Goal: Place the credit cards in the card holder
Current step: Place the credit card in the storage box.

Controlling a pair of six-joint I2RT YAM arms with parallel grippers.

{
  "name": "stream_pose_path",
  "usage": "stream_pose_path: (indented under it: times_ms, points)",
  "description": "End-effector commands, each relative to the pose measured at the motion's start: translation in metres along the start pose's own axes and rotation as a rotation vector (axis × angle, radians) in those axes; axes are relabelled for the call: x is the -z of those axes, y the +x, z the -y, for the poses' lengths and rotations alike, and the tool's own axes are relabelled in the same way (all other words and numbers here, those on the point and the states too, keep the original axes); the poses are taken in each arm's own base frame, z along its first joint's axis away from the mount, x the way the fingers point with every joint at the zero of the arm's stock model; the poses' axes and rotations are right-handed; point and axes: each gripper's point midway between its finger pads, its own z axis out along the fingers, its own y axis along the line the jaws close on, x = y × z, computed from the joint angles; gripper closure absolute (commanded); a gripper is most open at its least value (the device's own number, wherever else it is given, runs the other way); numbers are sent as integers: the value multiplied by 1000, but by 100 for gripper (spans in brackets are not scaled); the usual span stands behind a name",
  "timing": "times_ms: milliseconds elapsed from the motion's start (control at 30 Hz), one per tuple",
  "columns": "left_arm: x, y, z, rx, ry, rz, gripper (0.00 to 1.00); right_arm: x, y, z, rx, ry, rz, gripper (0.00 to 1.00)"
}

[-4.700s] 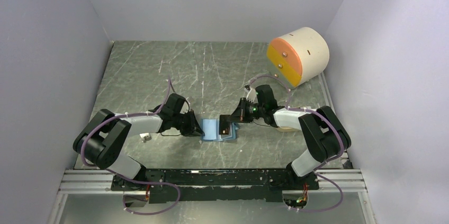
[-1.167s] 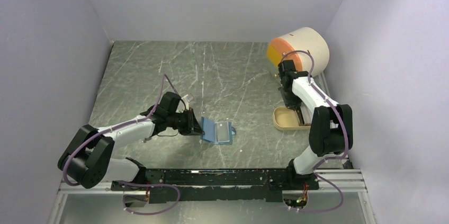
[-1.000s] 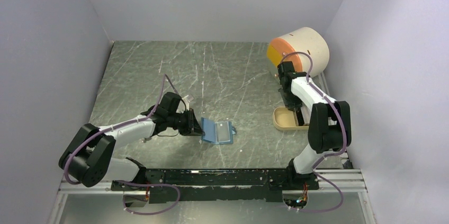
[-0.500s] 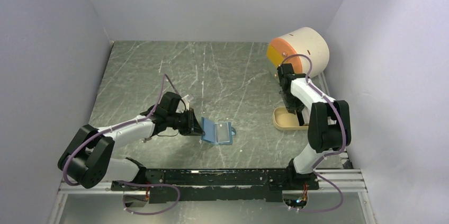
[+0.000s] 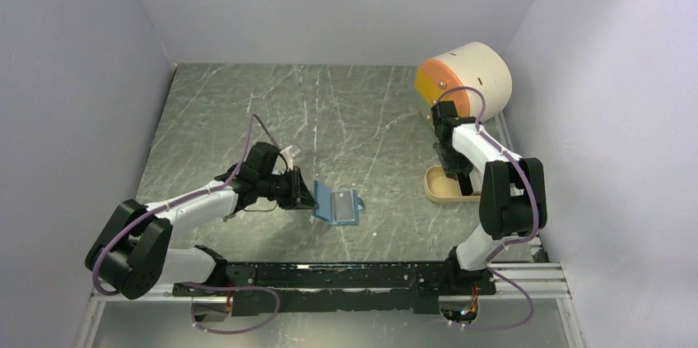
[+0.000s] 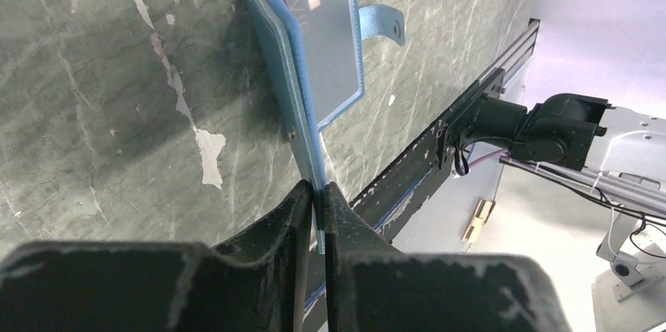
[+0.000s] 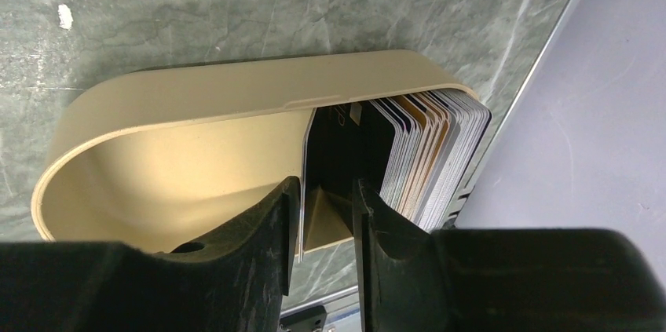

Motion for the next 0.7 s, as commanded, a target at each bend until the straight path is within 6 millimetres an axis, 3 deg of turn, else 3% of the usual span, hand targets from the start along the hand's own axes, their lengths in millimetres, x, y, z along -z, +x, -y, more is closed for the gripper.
stream_pose_path:
  times_ms: [0, 200, 367, 500, 667]
  points:
    - [5, -1, 11, -35, 28, 8, 84, -5, 3, -1, -9, -7, -16, 66]
    - [6, -1, 12, -36, 33, 7, 84, 8, 1, 25, -35, 113, 23, 65]
    - [5, -1, 13, -37, 37, 3, 84, 10, -2, 14, -38, 46, 55, 66]
    - [6, -2, 14, -39, 38, 7, 84, 10, 0, 25, -43, 108, 39, 70]
    - [7, -3, 15, -44, 37, 12, 84, 15, -2, 33, -57, 140, 64, 68]
